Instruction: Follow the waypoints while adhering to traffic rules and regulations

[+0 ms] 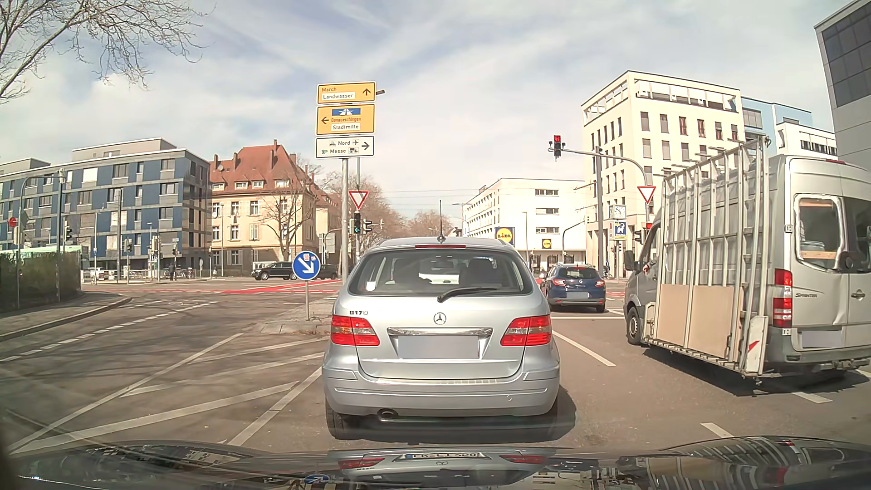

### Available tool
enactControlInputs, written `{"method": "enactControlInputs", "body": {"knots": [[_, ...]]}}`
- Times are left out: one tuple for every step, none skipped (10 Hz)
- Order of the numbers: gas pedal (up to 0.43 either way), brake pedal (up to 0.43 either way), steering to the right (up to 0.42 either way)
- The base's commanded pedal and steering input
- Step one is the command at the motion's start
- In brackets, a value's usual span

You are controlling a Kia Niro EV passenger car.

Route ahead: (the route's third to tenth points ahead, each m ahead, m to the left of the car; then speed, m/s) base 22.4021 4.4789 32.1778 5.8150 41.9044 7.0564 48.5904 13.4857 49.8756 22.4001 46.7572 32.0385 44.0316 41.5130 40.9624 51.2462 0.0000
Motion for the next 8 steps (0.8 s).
{"method": "enactControlInputs", "body": {"knots": [[0.0,0.0,-0.005],[0.0,0.0,-0.011],[0.0,0.0,-0.013],[0.0,0.0,-0.014],[0.02,0.0,-0.014],[0.098,0.0,-0.013],[0.197,0.0,-0.013],[0.209,0.0,-0.013]]}}
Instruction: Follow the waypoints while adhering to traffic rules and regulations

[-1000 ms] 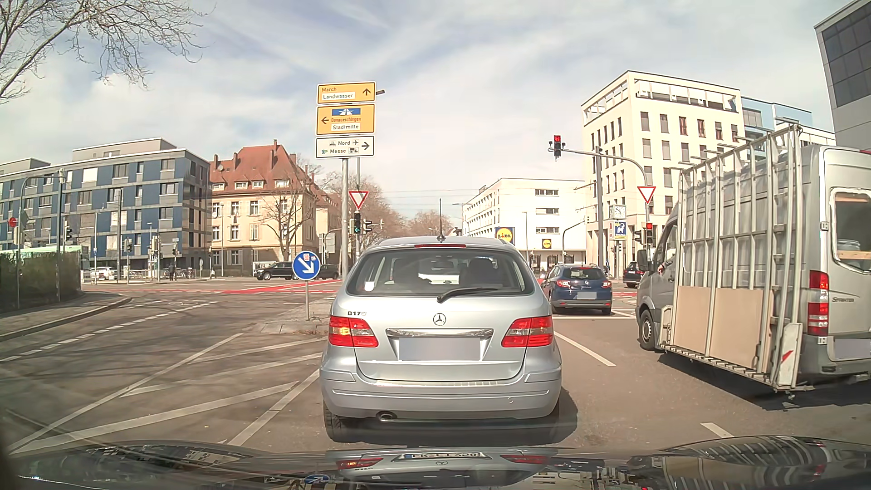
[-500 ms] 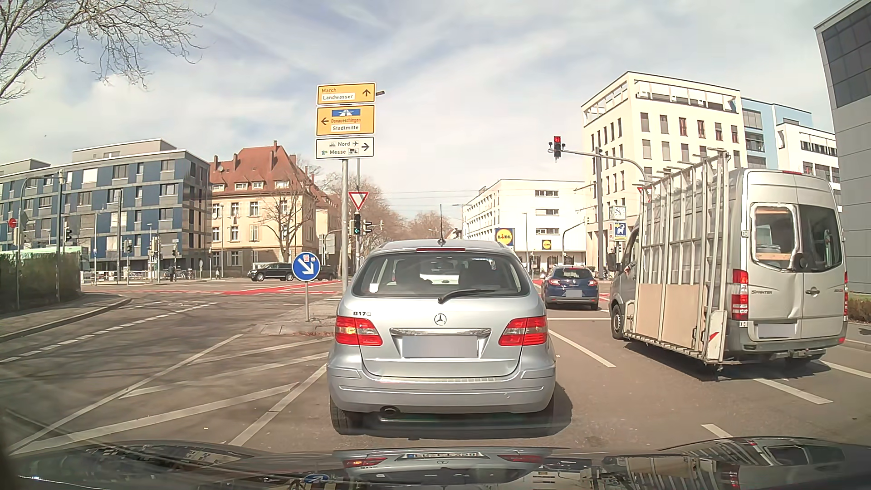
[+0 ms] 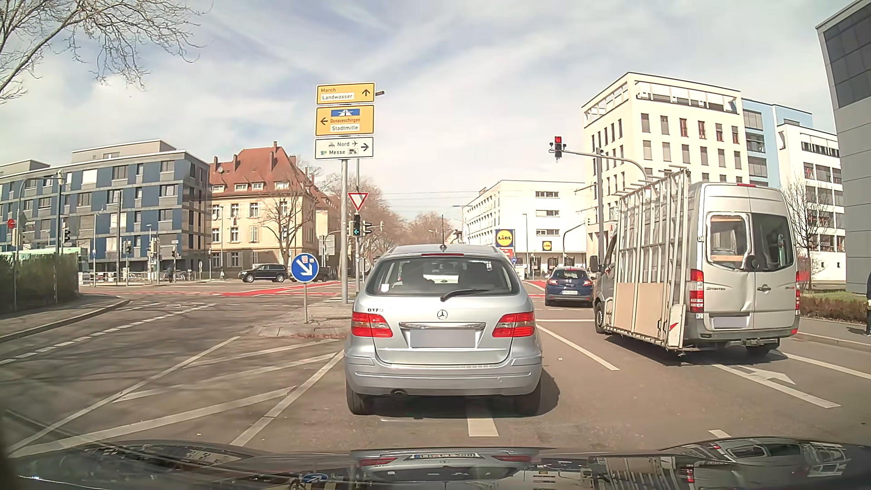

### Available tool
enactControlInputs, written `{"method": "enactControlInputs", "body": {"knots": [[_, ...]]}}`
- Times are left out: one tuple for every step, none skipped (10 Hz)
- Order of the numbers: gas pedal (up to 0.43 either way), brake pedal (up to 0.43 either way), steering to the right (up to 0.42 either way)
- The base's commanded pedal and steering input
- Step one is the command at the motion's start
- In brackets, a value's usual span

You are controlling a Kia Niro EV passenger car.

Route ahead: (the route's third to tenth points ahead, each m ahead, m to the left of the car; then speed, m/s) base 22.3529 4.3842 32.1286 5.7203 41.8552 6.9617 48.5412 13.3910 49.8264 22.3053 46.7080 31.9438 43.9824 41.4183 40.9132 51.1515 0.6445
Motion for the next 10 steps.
{"method": "enactControlInputs", "body": {"knots": [[0.228,0.0,-0.012],[0.24,0.0,-0.013],[0.24,0.0,-0.013],[0.24,0.0,-0.012],[0.248,0.0,-0.012],[0.268,0.0,-0.011],[0.28,0.0,-0.011],[0.28,0.0,-0.011],[0.287,0.0,-0.01],[0.287,0.0,-0.01]]}}
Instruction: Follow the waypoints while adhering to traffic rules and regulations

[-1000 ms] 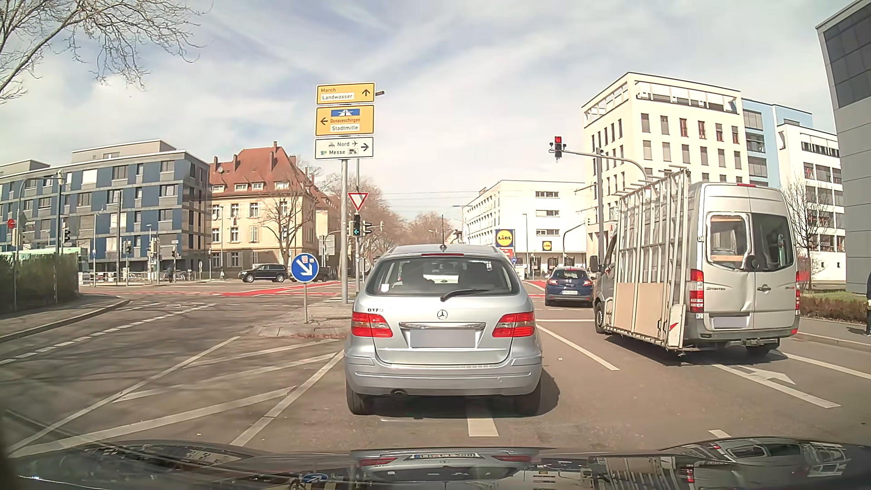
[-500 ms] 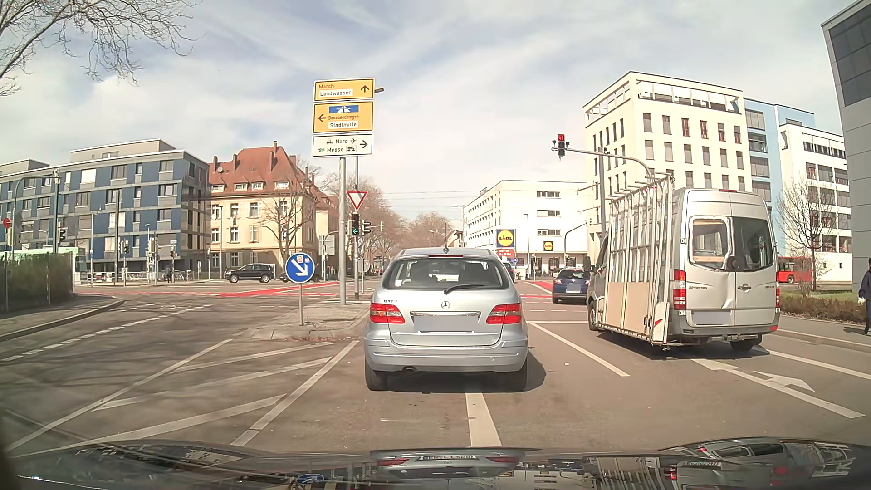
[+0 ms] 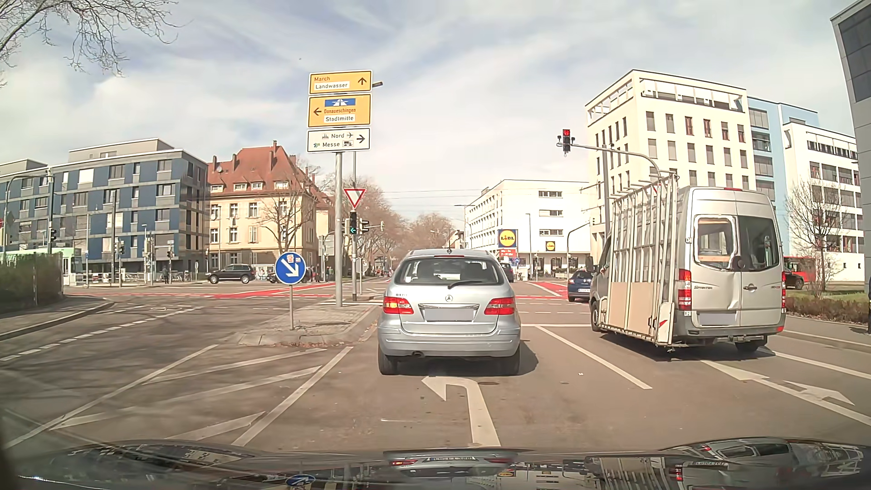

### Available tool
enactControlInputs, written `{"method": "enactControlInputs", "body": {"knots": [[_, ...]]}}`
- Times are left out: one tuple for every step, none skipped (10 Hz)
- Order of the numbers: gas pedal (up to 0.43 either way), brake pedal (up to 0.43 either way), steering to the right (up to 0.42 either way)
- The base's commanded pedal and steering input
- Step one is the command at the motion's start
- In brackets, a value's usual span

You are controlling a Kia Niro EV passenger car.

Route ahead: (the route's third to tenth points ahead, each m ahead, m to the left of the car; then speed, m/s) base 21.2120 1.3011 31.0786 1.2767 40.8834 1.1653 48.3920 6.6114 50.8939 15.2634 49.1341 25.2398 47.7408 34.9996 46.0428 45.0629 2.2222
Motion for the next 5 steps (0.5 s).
{"method": "enactControlInputs", "body": {"knots": [[0.287,0.0,-0.01],[0.287,0.0,-0.01],[0.287,0.0,-0.01],[0.28,0.0,-0.009],[0.268,0.0,-0.009]]}}
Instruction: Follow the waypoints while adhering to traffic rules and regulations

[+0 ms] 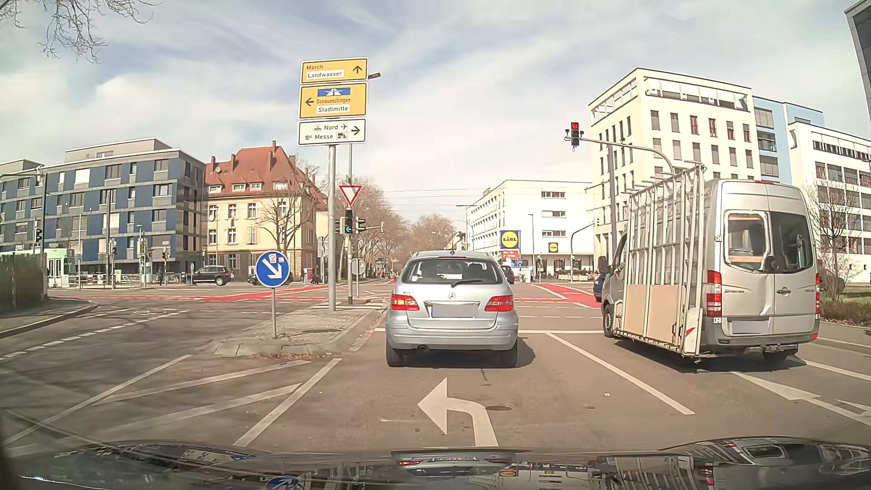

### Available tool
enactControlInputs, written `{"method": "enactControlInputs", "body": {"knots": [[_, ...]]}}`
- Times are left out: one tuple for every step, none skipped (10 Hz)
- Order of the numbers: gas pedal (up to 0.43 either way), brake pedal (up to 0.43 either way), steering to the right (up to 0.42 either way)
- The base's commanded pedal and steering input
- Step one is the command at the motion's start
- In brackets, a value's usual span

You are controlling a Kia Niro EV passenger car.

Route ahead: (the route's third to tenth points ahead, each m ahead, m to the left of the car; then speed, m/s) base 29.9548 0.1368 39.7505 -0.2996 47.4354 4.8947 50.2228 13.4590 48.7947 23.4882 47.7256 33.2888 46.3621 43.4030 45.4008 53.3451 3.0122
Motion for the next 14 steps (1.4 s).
{"method": "enactControlInputs", "body": {"knots": [[0.26,0.0,-0.009],[0.24,0.0,-0.009],[0.228,0.0,-0.009],[0.228,0.0,-0.008],[0.22,0.0,-0.008],[0.189,0.0,-0.008],[0.157,0.0,-0.008],[0.157,0.0,-0.008],[0.157,0.0,-0.008],[0.157,0.0,-0.008],[0.138,0.0,-0.008],[0.118,0.0,-0.008],[0.118,0.0,-0.008],[0.118,0.0,-0.008]]}}
